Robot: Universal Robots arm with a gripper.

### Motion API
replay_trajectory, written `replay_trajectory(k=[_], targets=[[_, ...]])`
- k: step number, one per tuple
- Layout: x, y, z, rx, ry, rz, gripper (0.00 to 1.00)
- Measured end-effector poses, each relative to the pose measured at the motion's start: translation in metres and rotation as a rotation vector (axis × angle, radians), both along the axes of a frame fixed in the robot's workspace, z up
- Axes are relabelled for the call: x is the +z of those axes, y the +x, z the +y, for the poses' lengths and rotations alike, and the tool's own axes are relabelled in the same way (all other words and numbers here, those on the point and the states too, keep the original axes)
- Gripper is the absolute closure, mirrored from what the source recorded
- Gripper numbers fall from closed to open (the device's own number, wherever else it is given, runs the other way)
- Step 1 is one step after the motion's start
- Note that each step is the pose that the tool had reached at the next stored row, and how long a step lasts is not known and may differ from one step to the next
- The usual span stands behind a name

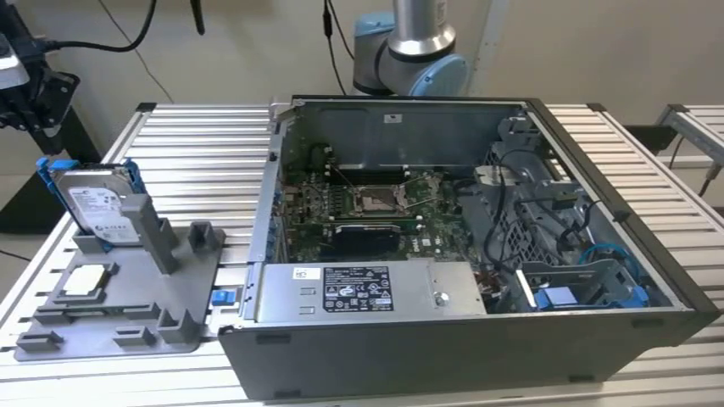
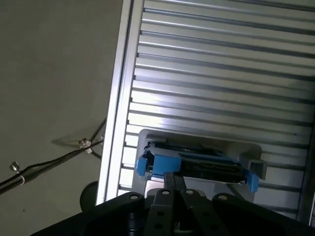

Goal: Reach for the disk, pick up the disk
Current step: 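Pick up the disk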

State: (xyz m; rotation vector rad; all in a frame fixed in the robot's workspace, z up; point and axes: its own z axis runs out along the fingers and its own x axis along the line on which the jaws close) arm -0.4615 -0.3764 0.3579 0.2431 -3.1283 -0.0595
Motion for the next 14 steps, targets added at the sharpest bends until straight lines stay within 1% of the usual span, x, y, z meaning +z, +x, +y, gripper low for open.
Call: replay_trajectory(k=[14], targets=[[0.0001, 0.0, 0.0, 0.255, -0.0001, 0.0001, 1.0]])
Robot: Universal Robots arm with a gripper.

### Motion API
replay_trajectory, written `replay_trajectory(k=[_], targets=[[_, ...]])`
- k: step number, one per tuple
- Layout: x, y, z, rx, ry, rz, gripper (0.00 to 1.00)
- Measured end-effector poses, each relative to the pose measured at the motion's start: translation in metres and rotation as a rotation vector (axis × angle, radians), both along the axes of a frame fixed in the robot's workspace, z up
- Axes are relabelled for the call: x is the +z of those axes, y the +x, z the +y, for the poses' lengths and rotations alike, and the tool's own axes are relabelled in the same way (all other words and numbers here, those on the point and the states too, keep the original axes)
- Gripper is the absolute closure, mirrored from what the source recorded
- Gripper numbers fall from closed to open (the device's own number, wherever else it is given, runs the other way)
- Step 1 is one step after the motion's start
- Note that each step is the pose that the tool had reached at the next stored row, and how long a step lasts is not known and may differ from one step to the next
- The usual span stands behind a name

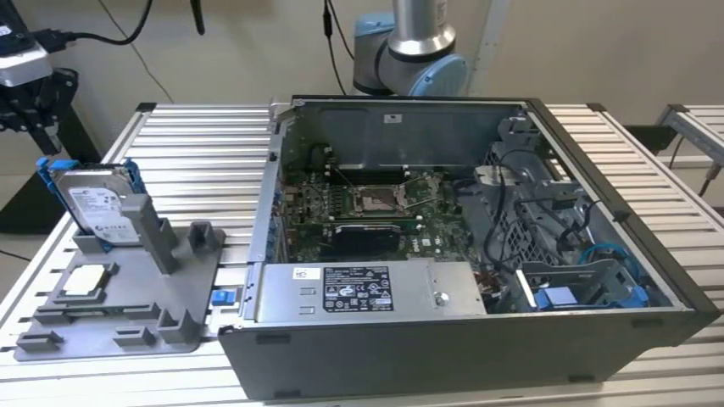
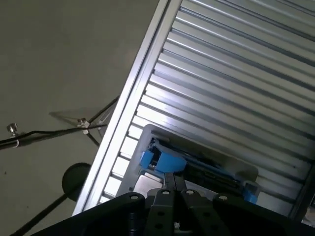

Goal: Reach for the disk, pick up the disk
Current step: 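Pick up the disk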

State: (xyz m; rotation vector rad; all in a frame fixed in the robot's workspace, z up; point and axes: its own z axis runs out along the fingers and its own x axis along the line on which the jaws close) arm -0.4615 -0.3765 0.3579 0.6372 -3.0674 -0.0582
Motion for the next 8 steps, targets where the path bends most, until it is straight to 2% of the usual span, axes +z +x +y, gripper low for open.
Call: replay_trajectory(k=[7, 8], targets=[[0.0, 0.0, 0.0, 0.128, 0.0001, 0.0, 1.0], [0.0, 0.0, 0.0, 0.164, 0.0, 0.0001, 1.0]])
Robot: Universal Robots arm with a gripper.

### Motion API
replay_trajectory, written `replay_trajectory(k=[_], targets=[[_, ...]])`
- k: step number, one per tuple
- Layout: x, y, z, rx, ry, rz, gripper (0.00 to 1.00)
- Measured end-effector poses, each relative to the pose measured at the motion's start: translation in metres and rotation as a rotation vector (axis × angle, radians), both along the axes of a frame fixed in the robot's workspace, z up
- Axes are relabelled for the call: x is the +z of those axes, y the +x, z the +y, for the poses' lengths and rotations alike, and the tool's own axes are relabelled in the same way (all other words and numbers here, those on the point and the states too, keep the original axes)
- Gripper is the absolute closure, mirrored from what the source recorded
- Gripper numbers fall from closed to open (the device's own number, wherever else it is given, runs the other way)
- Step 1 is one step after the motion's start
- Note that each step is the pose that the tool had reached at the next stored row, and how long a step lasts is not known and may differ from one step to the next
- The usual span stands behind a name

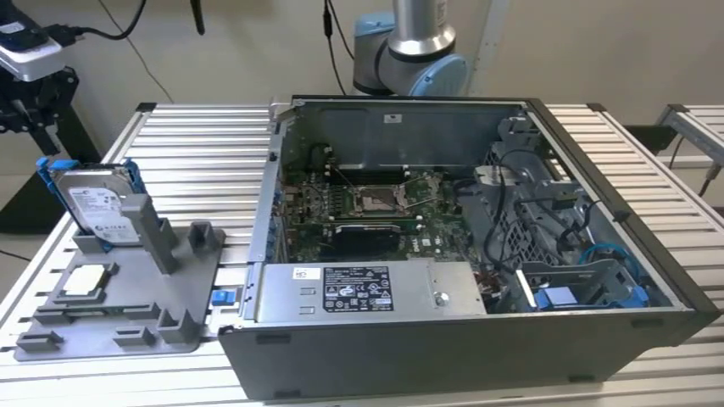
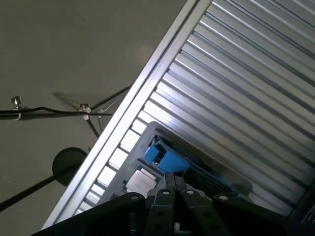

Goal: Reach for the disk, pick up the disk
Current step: 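Pick up the disk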

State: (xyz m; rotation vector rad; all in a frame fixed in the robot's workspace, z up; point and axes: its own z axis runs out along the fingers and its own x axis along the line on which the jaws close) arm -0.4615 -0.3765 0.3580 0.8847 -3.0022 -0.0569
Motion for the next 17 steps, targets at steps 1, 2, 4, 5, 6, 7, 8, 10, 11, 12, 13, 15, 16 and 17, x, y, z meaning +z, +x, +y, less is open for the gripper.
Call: replay_trajectory(k=[1, 2, 4, 5, 6, 7, 8, 10, 11, 12, 13, 15, 16, 17], targets=[[0.0, 0.0, 0.0, 0.019, 0.0, 0.0, 1.0], [0.0, 0.0, 0.0, 0.055, 0.0, -0.0001, 1.0], [0.0, -0.0001, 0.0001, 0.092, 0.0, -0.0001, 1.0], [0.0, 0.0, 0.0001, 0.11, 0.0, -0.0001, 1.0], [0.0, 0.0, 0.0, 0.128, 0.0, 0.0, 1.0], [0.0, 0.0, 0.0, 0.147, 0.0, -0.0001, 1.0], [0.0, 0.0, 0.0, 0.165, 0.0, 0.0, 1.0], [0.0, 0.0, 0.0, 0.201, 0.0, -0.0001, 1.0], [0.0, 0.0, 0.0, 0.219, 0.0, 0.0, 1.0], [0.0, 0.0, 0.0, 0.238, 0.0, 0.0, 1.0], [0.0, 0.0, 0.0, 0.256, 0.0, -0.0001, 1.0], [0.0, 0.0, 0.0, 0.292, 0.0, -0.0001, 1.0], [0.0, 0.0, 0.0, 0.31, 0.0001, -0.0001, 1.0], [0.0, 0.0, 0.0, 0.329, 0.0, -0.0001, 1.0]])
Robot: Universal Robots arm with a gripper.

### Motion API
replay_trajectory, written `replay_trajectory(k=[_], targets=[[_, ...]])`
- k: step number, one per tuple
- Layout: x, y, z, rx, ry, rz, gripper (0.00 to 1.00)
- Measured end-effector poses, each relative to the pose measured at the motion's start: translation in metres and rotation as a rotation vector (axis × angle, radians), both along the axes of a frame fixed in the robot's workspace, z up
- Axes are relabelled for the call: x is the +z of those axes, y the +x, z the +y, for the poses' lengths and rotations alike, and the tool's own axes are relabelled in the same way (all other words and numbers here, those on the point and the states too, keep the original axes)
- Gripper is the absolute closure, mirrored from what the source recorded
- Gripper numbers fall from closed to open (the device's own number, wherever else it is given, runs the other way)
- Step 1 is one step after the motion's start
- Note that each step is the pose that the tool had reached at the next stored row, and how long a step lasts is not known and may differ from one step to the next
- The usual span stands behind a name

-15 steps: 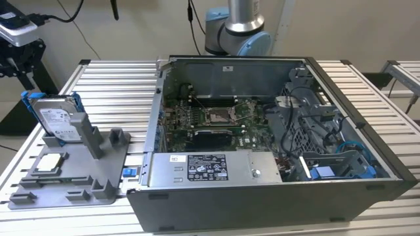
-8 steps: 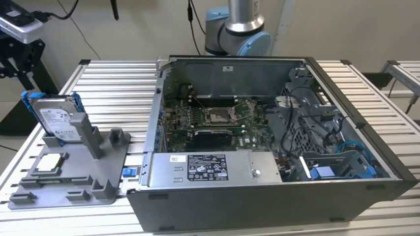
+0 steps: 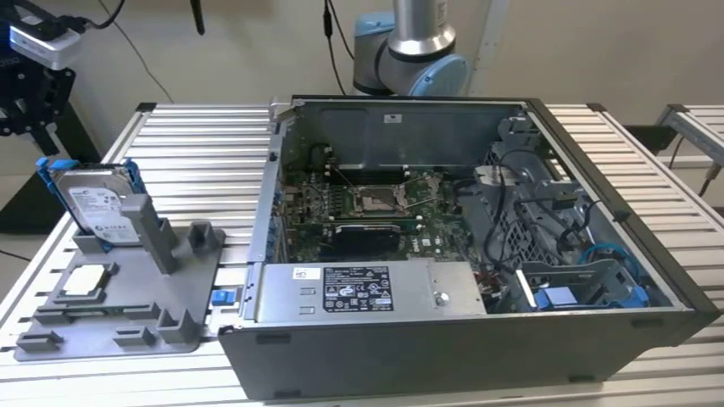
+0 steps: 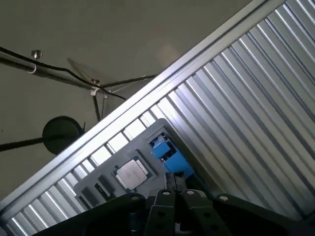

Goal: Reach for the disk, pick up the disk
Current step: 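Pick up the disk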

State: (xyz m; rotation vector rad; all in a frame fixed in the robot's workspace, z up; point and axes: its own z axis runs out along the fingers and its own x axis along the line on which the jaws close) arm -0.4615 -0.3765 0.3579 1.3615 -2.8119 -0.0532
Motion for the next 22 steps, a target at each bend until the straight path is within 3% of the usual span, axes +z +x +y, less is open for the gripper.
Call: replay_trajectory(k=[9, 19, 22], targets=[[-0.0002, 0.0, 0.0, 0.163, -0.0001, -0.0014, 1.0], [-0.0056, 0.0, 0.0, 0.336, -0.002, -0.0236, 1.0], [-0.0067, 0.0, 0.0005, 0.372, -0.002, -0.0259, 1.0]])
